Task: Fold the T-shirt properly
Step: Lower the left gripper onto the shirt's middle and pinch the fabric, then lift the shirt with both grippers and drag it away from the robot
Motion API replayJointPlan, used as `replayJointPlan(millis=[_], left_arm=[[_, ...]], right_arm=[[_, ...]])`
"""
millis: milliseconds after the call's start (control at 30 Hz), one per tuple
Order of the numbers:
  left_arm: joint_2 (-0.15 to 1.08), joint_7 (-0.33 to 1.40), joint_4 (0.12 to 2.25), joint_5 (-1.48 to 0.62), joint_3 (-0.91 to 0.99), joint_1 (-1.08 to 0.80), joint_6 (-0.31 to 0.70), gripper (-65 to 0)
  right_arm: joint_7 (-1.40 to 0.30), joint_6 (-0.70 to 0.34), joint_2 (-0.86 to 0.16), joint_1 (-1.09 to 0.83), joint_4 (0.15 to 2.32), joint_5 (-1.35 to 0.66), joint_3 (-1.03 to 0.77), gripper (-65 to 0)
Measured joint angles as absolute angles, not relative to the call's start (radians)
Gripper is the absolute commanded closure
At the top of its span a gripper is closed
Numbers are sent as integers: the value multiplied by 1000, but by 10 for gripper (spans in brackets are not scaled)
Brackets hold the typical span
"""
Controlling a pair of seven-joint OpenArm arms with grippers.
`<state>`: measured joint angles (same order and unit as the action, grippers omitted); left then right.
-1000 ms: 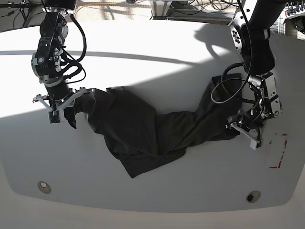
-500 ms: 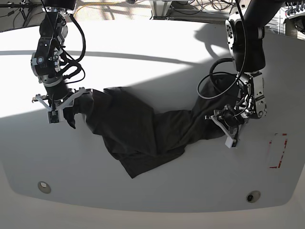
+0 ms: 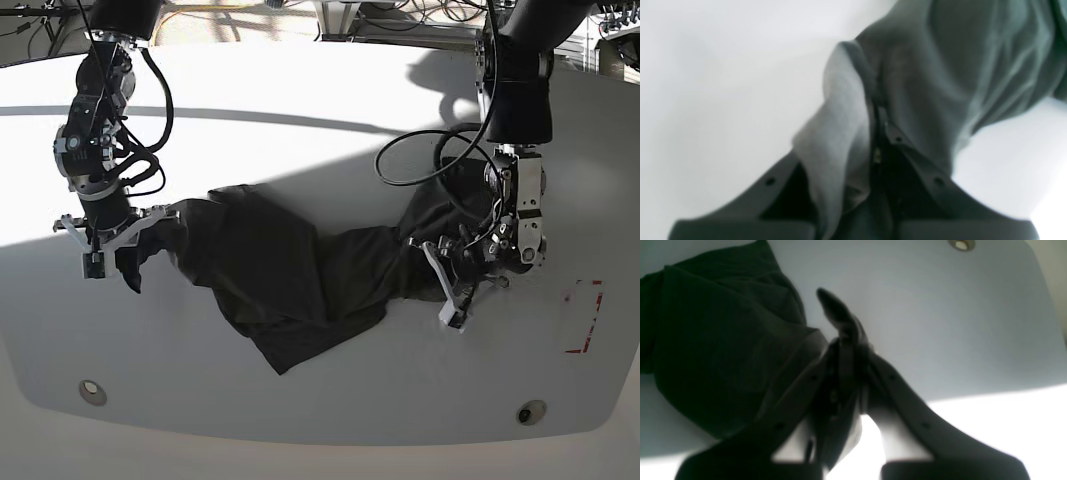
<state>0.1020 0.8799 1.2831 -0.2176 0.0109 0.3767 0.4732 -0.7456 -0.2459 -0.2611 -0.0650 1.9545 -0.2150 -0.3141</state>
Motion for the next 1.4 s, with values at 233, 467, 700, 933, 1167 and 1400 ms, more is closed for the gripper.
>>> replayJointPlan(millis=[233,467,700,933,1167,1400], left_arm=[[33,899,1467,-232,34,516,475,0],[3,937,1644,-223,121,528,470,0],[-10,1006,1766,-218,152,531,473,0],[-9,1034,1802,-225,248,612,473,0],[20,1047,1793,-220,287,668,472,0],[22,1042,1766,-226,287,649,472,0]], right_arm=[[-744,-245,-277,30,1954,-215,-324,-14],[-745,-251,-348,139,1915,-229,-320,-14],[-744,-256,-413,285,1869,-234,-313,-14],[-754,-269,-514,446,1815,-271,-313,-14],[-817,-290,-606,572,1763,-349,-313,-14],[-834,-289,-671,585,1746,-375,-322,-14]])
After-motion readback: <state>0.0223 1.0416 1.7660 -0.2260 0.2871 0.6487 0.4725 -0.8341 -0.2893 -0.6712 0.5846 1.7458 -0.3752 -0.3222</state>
